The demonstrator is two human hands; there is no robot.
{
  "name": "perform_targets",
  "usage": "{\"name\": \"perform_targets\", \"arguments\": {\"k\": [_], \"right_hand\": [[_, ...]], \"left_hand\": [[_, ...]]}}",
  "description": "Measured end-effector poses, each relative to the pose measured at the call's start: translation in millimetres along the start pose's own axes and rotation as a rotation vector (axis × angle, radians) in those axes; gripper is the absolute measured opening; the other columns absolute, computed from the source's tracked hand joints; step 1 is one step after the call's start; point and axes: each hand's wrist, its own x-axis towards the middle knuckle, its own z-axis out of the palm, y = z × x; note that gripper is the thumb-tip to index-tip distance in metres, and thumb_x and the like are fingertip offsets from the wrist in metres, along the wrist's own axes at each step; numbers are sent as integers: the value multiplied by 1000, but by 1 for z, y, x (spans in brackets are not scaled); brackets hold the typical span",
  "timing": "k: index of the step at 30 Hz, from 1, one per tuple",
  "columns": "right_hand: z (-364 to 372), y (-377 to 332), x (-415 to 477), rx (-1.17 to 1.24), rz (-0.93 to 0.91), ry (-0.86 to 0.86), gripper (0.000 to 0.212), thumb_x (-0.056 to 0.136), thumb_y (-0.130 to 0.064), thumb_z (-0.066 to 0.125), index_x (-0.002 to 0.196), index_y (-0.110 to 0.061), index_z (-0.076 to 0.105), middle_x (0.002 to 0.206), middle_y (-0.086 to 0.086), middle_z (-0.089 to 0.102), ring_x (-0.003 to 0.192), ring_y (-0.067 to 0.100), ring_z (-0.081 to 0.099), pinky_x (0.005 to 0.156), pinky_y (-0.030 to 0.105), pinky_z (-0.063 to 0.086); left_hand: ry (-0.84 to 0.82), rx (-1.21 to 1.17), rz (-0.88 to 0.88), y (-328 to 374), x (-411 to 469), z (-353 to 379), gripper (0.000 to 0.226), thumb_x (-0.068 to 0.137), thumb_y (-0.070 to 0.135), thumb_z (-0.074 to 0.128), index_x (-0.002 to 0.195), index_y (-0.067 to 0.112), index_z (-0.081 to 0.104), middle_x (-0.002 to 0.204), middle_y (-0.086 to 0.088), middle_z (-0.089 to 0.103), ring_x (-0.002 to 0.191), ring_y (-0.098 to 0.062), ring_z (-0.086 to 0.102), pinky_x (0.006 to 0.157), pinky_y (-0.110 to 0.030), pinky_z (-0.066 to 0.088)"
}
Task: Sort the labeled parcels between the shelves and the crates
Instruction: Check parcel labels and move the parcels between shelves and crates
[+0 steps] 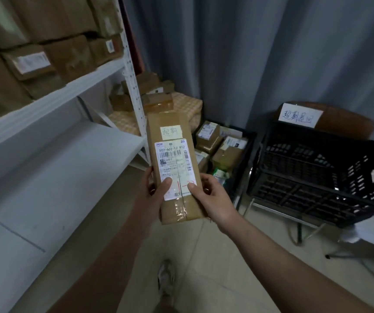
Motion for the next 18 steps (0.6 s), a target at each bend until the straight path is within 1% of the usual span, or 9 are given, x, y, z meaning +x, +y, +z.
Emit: {"name": "perform_targets", "arguments": {"k": [2,5,7,10,12,13,14,16,18], "right_hand": [[-3,2,31,-10,28,28,42,88,-35,66,124,-20,53,104,-11,65,86,-1,65,67,16,52],[-2,7,81,-27,67,68,45,88,-37,65,126,-18,52,107,-11,64,88,-1,64,66,13,51],[0,11,111,-31,100,93,47,89,-38,64,129,-17,51,111,-8,65,93,2,64,68,15,52],[6,18,153,-50,118,148,48,92,-30,61,137,-23,44,116,-12,62,103,10,62,82,25,55],[8,23,169,-183,75,206,54,93,-21,60,141,-26,38,115,-18,57,111,10,58,89,20,49],[7,27,180,-274,71,228,60,91,-20,61,144,-27,34,118,-15,53,115,10,53,91,19,44],[6,32,188,-364,81,220,69,88,-23,64,146,-29,28,123,-9,48,117,8,47,93,20,40],[1,42,202,-501,148,140,97,77,-42,71,150,-37,7,130,-2,35,119,11,32,96,28,36],[-13,53,220,-638,246,81,117,65,-62,70,146,-41,-11,138,0,22,129,22,23,103,41,37]], "left_hand": [[-24,36,-37,-5,37,1,49,84,37,68,127,43,47,118,5,67,102,-18,67,81,-37,57],[-100,106,-101,-11,98,-3,35,81,47,63,106,67,48,114,13,68,98,-9,68,77,-28,55],[-124,141,-154,-19,137,-7,32,83,49,62,101,70,47,112,16,68,95,-5,68,74,-24,52],[-144,178,-259,-37,191,-12,43,85,47,62,120,57,39,116,16,65,95,-4,66,74,-24,50],[-118,207,-320,-49,213,-12,60,86,43,64,136,45,31,118,11,62,98,-7,62,73,-26,48],[-111,218,-364,-58,229,-9,66,86,40,65,140,39,28,120,7,61,100,-11,61,73,-29,48],[-108,222,-418,-67,242,-5,69,86,37,65,142,34,26,122,3,60,101,-15,61,73,-30,48],[-131,204,-515,-84,267,8,69,85,33,65,141,31,26,119,0,62,100,-17,61,72,-33,50],[-147,205,-584,-102,288,24,70,83,33,67,140,31,26,109,4,65,97,-17,63,78,-38,54]]}}
